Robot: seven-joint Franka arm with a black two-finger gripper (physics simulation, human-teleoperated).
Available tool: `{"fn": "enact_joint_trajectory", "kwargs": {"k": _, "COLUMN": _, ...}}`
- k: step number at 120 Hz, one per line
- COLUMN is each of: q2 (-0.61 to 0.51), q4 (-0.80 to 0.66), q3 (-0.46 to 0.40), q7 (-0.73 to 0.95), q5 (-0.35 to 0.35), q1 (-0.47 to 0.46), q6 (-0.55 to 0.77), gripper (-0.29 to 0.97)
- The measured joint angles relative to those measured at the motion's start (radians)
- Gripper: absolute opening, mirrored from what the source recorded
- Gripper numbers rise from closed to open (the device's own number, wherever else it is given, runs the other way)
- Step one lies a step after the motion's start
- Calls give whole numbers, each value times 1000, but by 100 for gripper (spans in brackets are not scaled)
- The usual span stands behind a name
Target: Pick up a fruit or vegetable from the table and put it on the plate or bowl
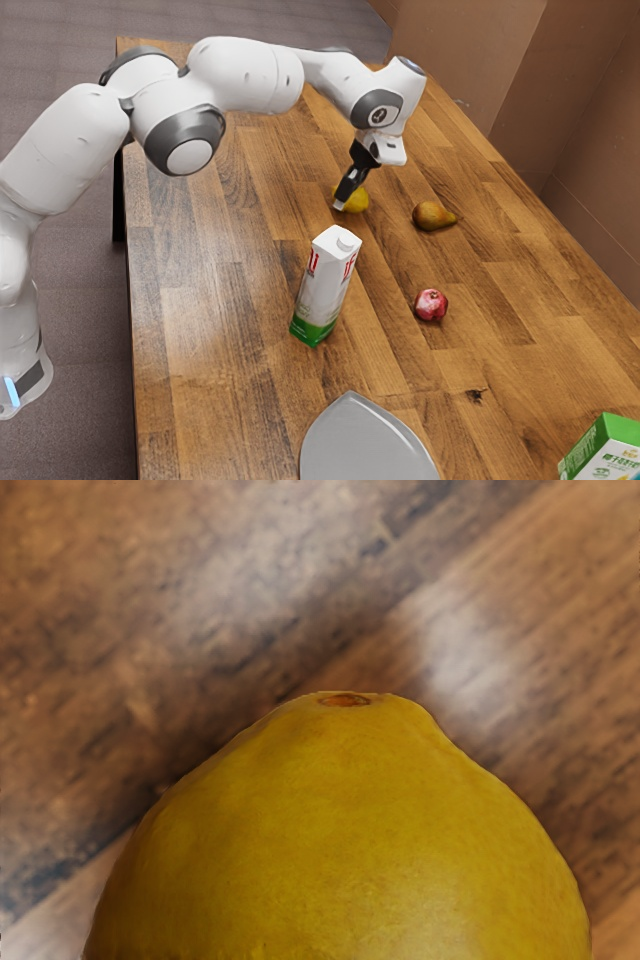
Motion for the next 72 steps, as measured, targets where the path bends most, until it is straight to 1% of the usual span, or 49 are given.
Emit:
{"fn": "enact_joint_trajectory", "kwargs": {"k": 5, "q2": 0, "q4": 0, "q3": 0, "q7": 0, "q5": -5, "q1": 0, "q6": 3, "gripper": 25}}
{"fn": "enact_joint_trajectory", "kwargs": {"k": 32, "q2": 0, "q4": -1, "q3": 1, "q7": -5, "q5": -16, "q1": 0, "q6": 21, "gripper": 18}}
{"fn": "enact_joint_trajectory", "kwargs": {"k": 46, "q2": -23, "q4": 7, "q3": 6, "q7": -11, "q5": -13, "q1": 0, "q6": 25, "gripper": 15}}
{"fn": "enact_joint_trajectory", "kwargs": {"k": 60, "q2": -35, "q4": 73, "q3": 7, "q7": -20, "q5": -8, "q1": -1, "q6": 12, "gripper": 14}}
{"fn": "enact_joint_trajectory", "kwargs": {"k": 67, "q2": -36, "q4": 141, "q3": 7, "q7": -25, "q5": -4, "q1": -1, "q6": -9, "gripper": 13}}
{"fn": "enact_joint_trajectory", "kwargs": {"k": 72, "q2": -37, "q4": 196, "q3": 11, "q7": -28, "q5": -2, "q1": -2, "q6": -30, "gripper": 14}}
